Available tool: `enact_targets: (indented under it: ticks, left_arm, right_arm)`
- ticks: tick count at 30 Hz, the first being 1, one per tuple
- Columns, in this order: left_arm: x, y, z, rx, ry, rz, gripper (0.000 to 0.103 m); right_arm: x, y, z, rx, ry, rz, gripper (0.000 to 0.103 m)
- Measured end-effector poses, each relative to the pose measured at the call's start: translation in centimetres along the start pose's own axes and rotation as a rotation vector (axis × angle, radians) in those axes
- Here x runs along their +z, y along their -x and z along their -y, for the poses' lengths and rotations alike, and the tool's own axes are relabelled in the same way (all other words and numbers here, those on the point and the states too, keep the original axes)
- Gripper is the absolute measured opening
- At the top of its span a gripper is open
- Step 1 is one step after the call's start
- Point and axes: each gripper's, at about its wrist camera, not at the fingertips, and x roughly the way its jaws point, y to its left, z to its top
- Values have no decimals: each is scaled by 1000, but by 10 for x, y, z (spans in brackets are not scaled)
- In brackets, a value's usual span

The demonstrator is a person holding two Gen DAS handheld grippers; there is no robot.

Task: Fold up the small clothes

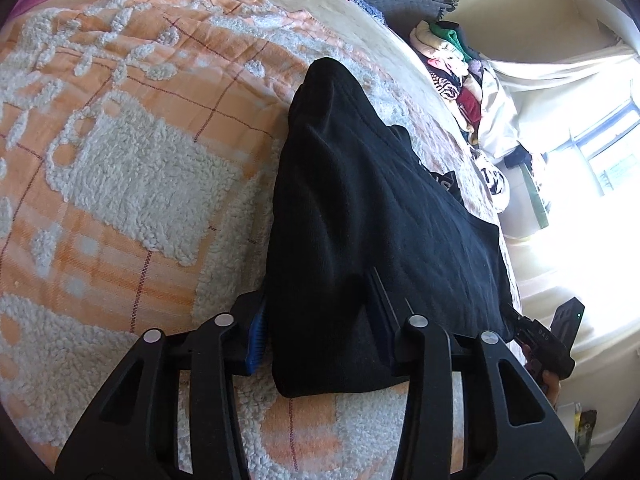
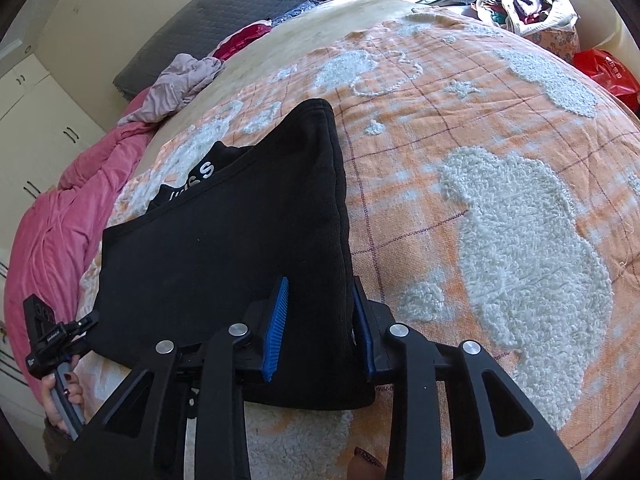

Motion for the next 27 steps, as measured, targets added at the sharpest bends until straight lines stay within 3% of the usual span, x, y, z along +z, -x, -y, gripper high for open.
enact_targets:
  ticks: [5,9,14,23,27]
  left_arm:
    - [2,9,6,7,-25,25,14]
    - [3,23,12,1,-46,53,6]
    - [0,35,10,14,-42,59,5]
    - [-4,19,2,70,-46,8,5]
    - [-4,23,7,86,-76,15,7]
  right_arm:
    - [1,6,-3,-8,18,25,10]
    - [2,13,-7,-12,22,46,8]
    - [2,22,-5,-36,15,58,7]
    - [-4,8,2,-104,11,12,10]
    - [-2,10,0,-132,20,21,20]
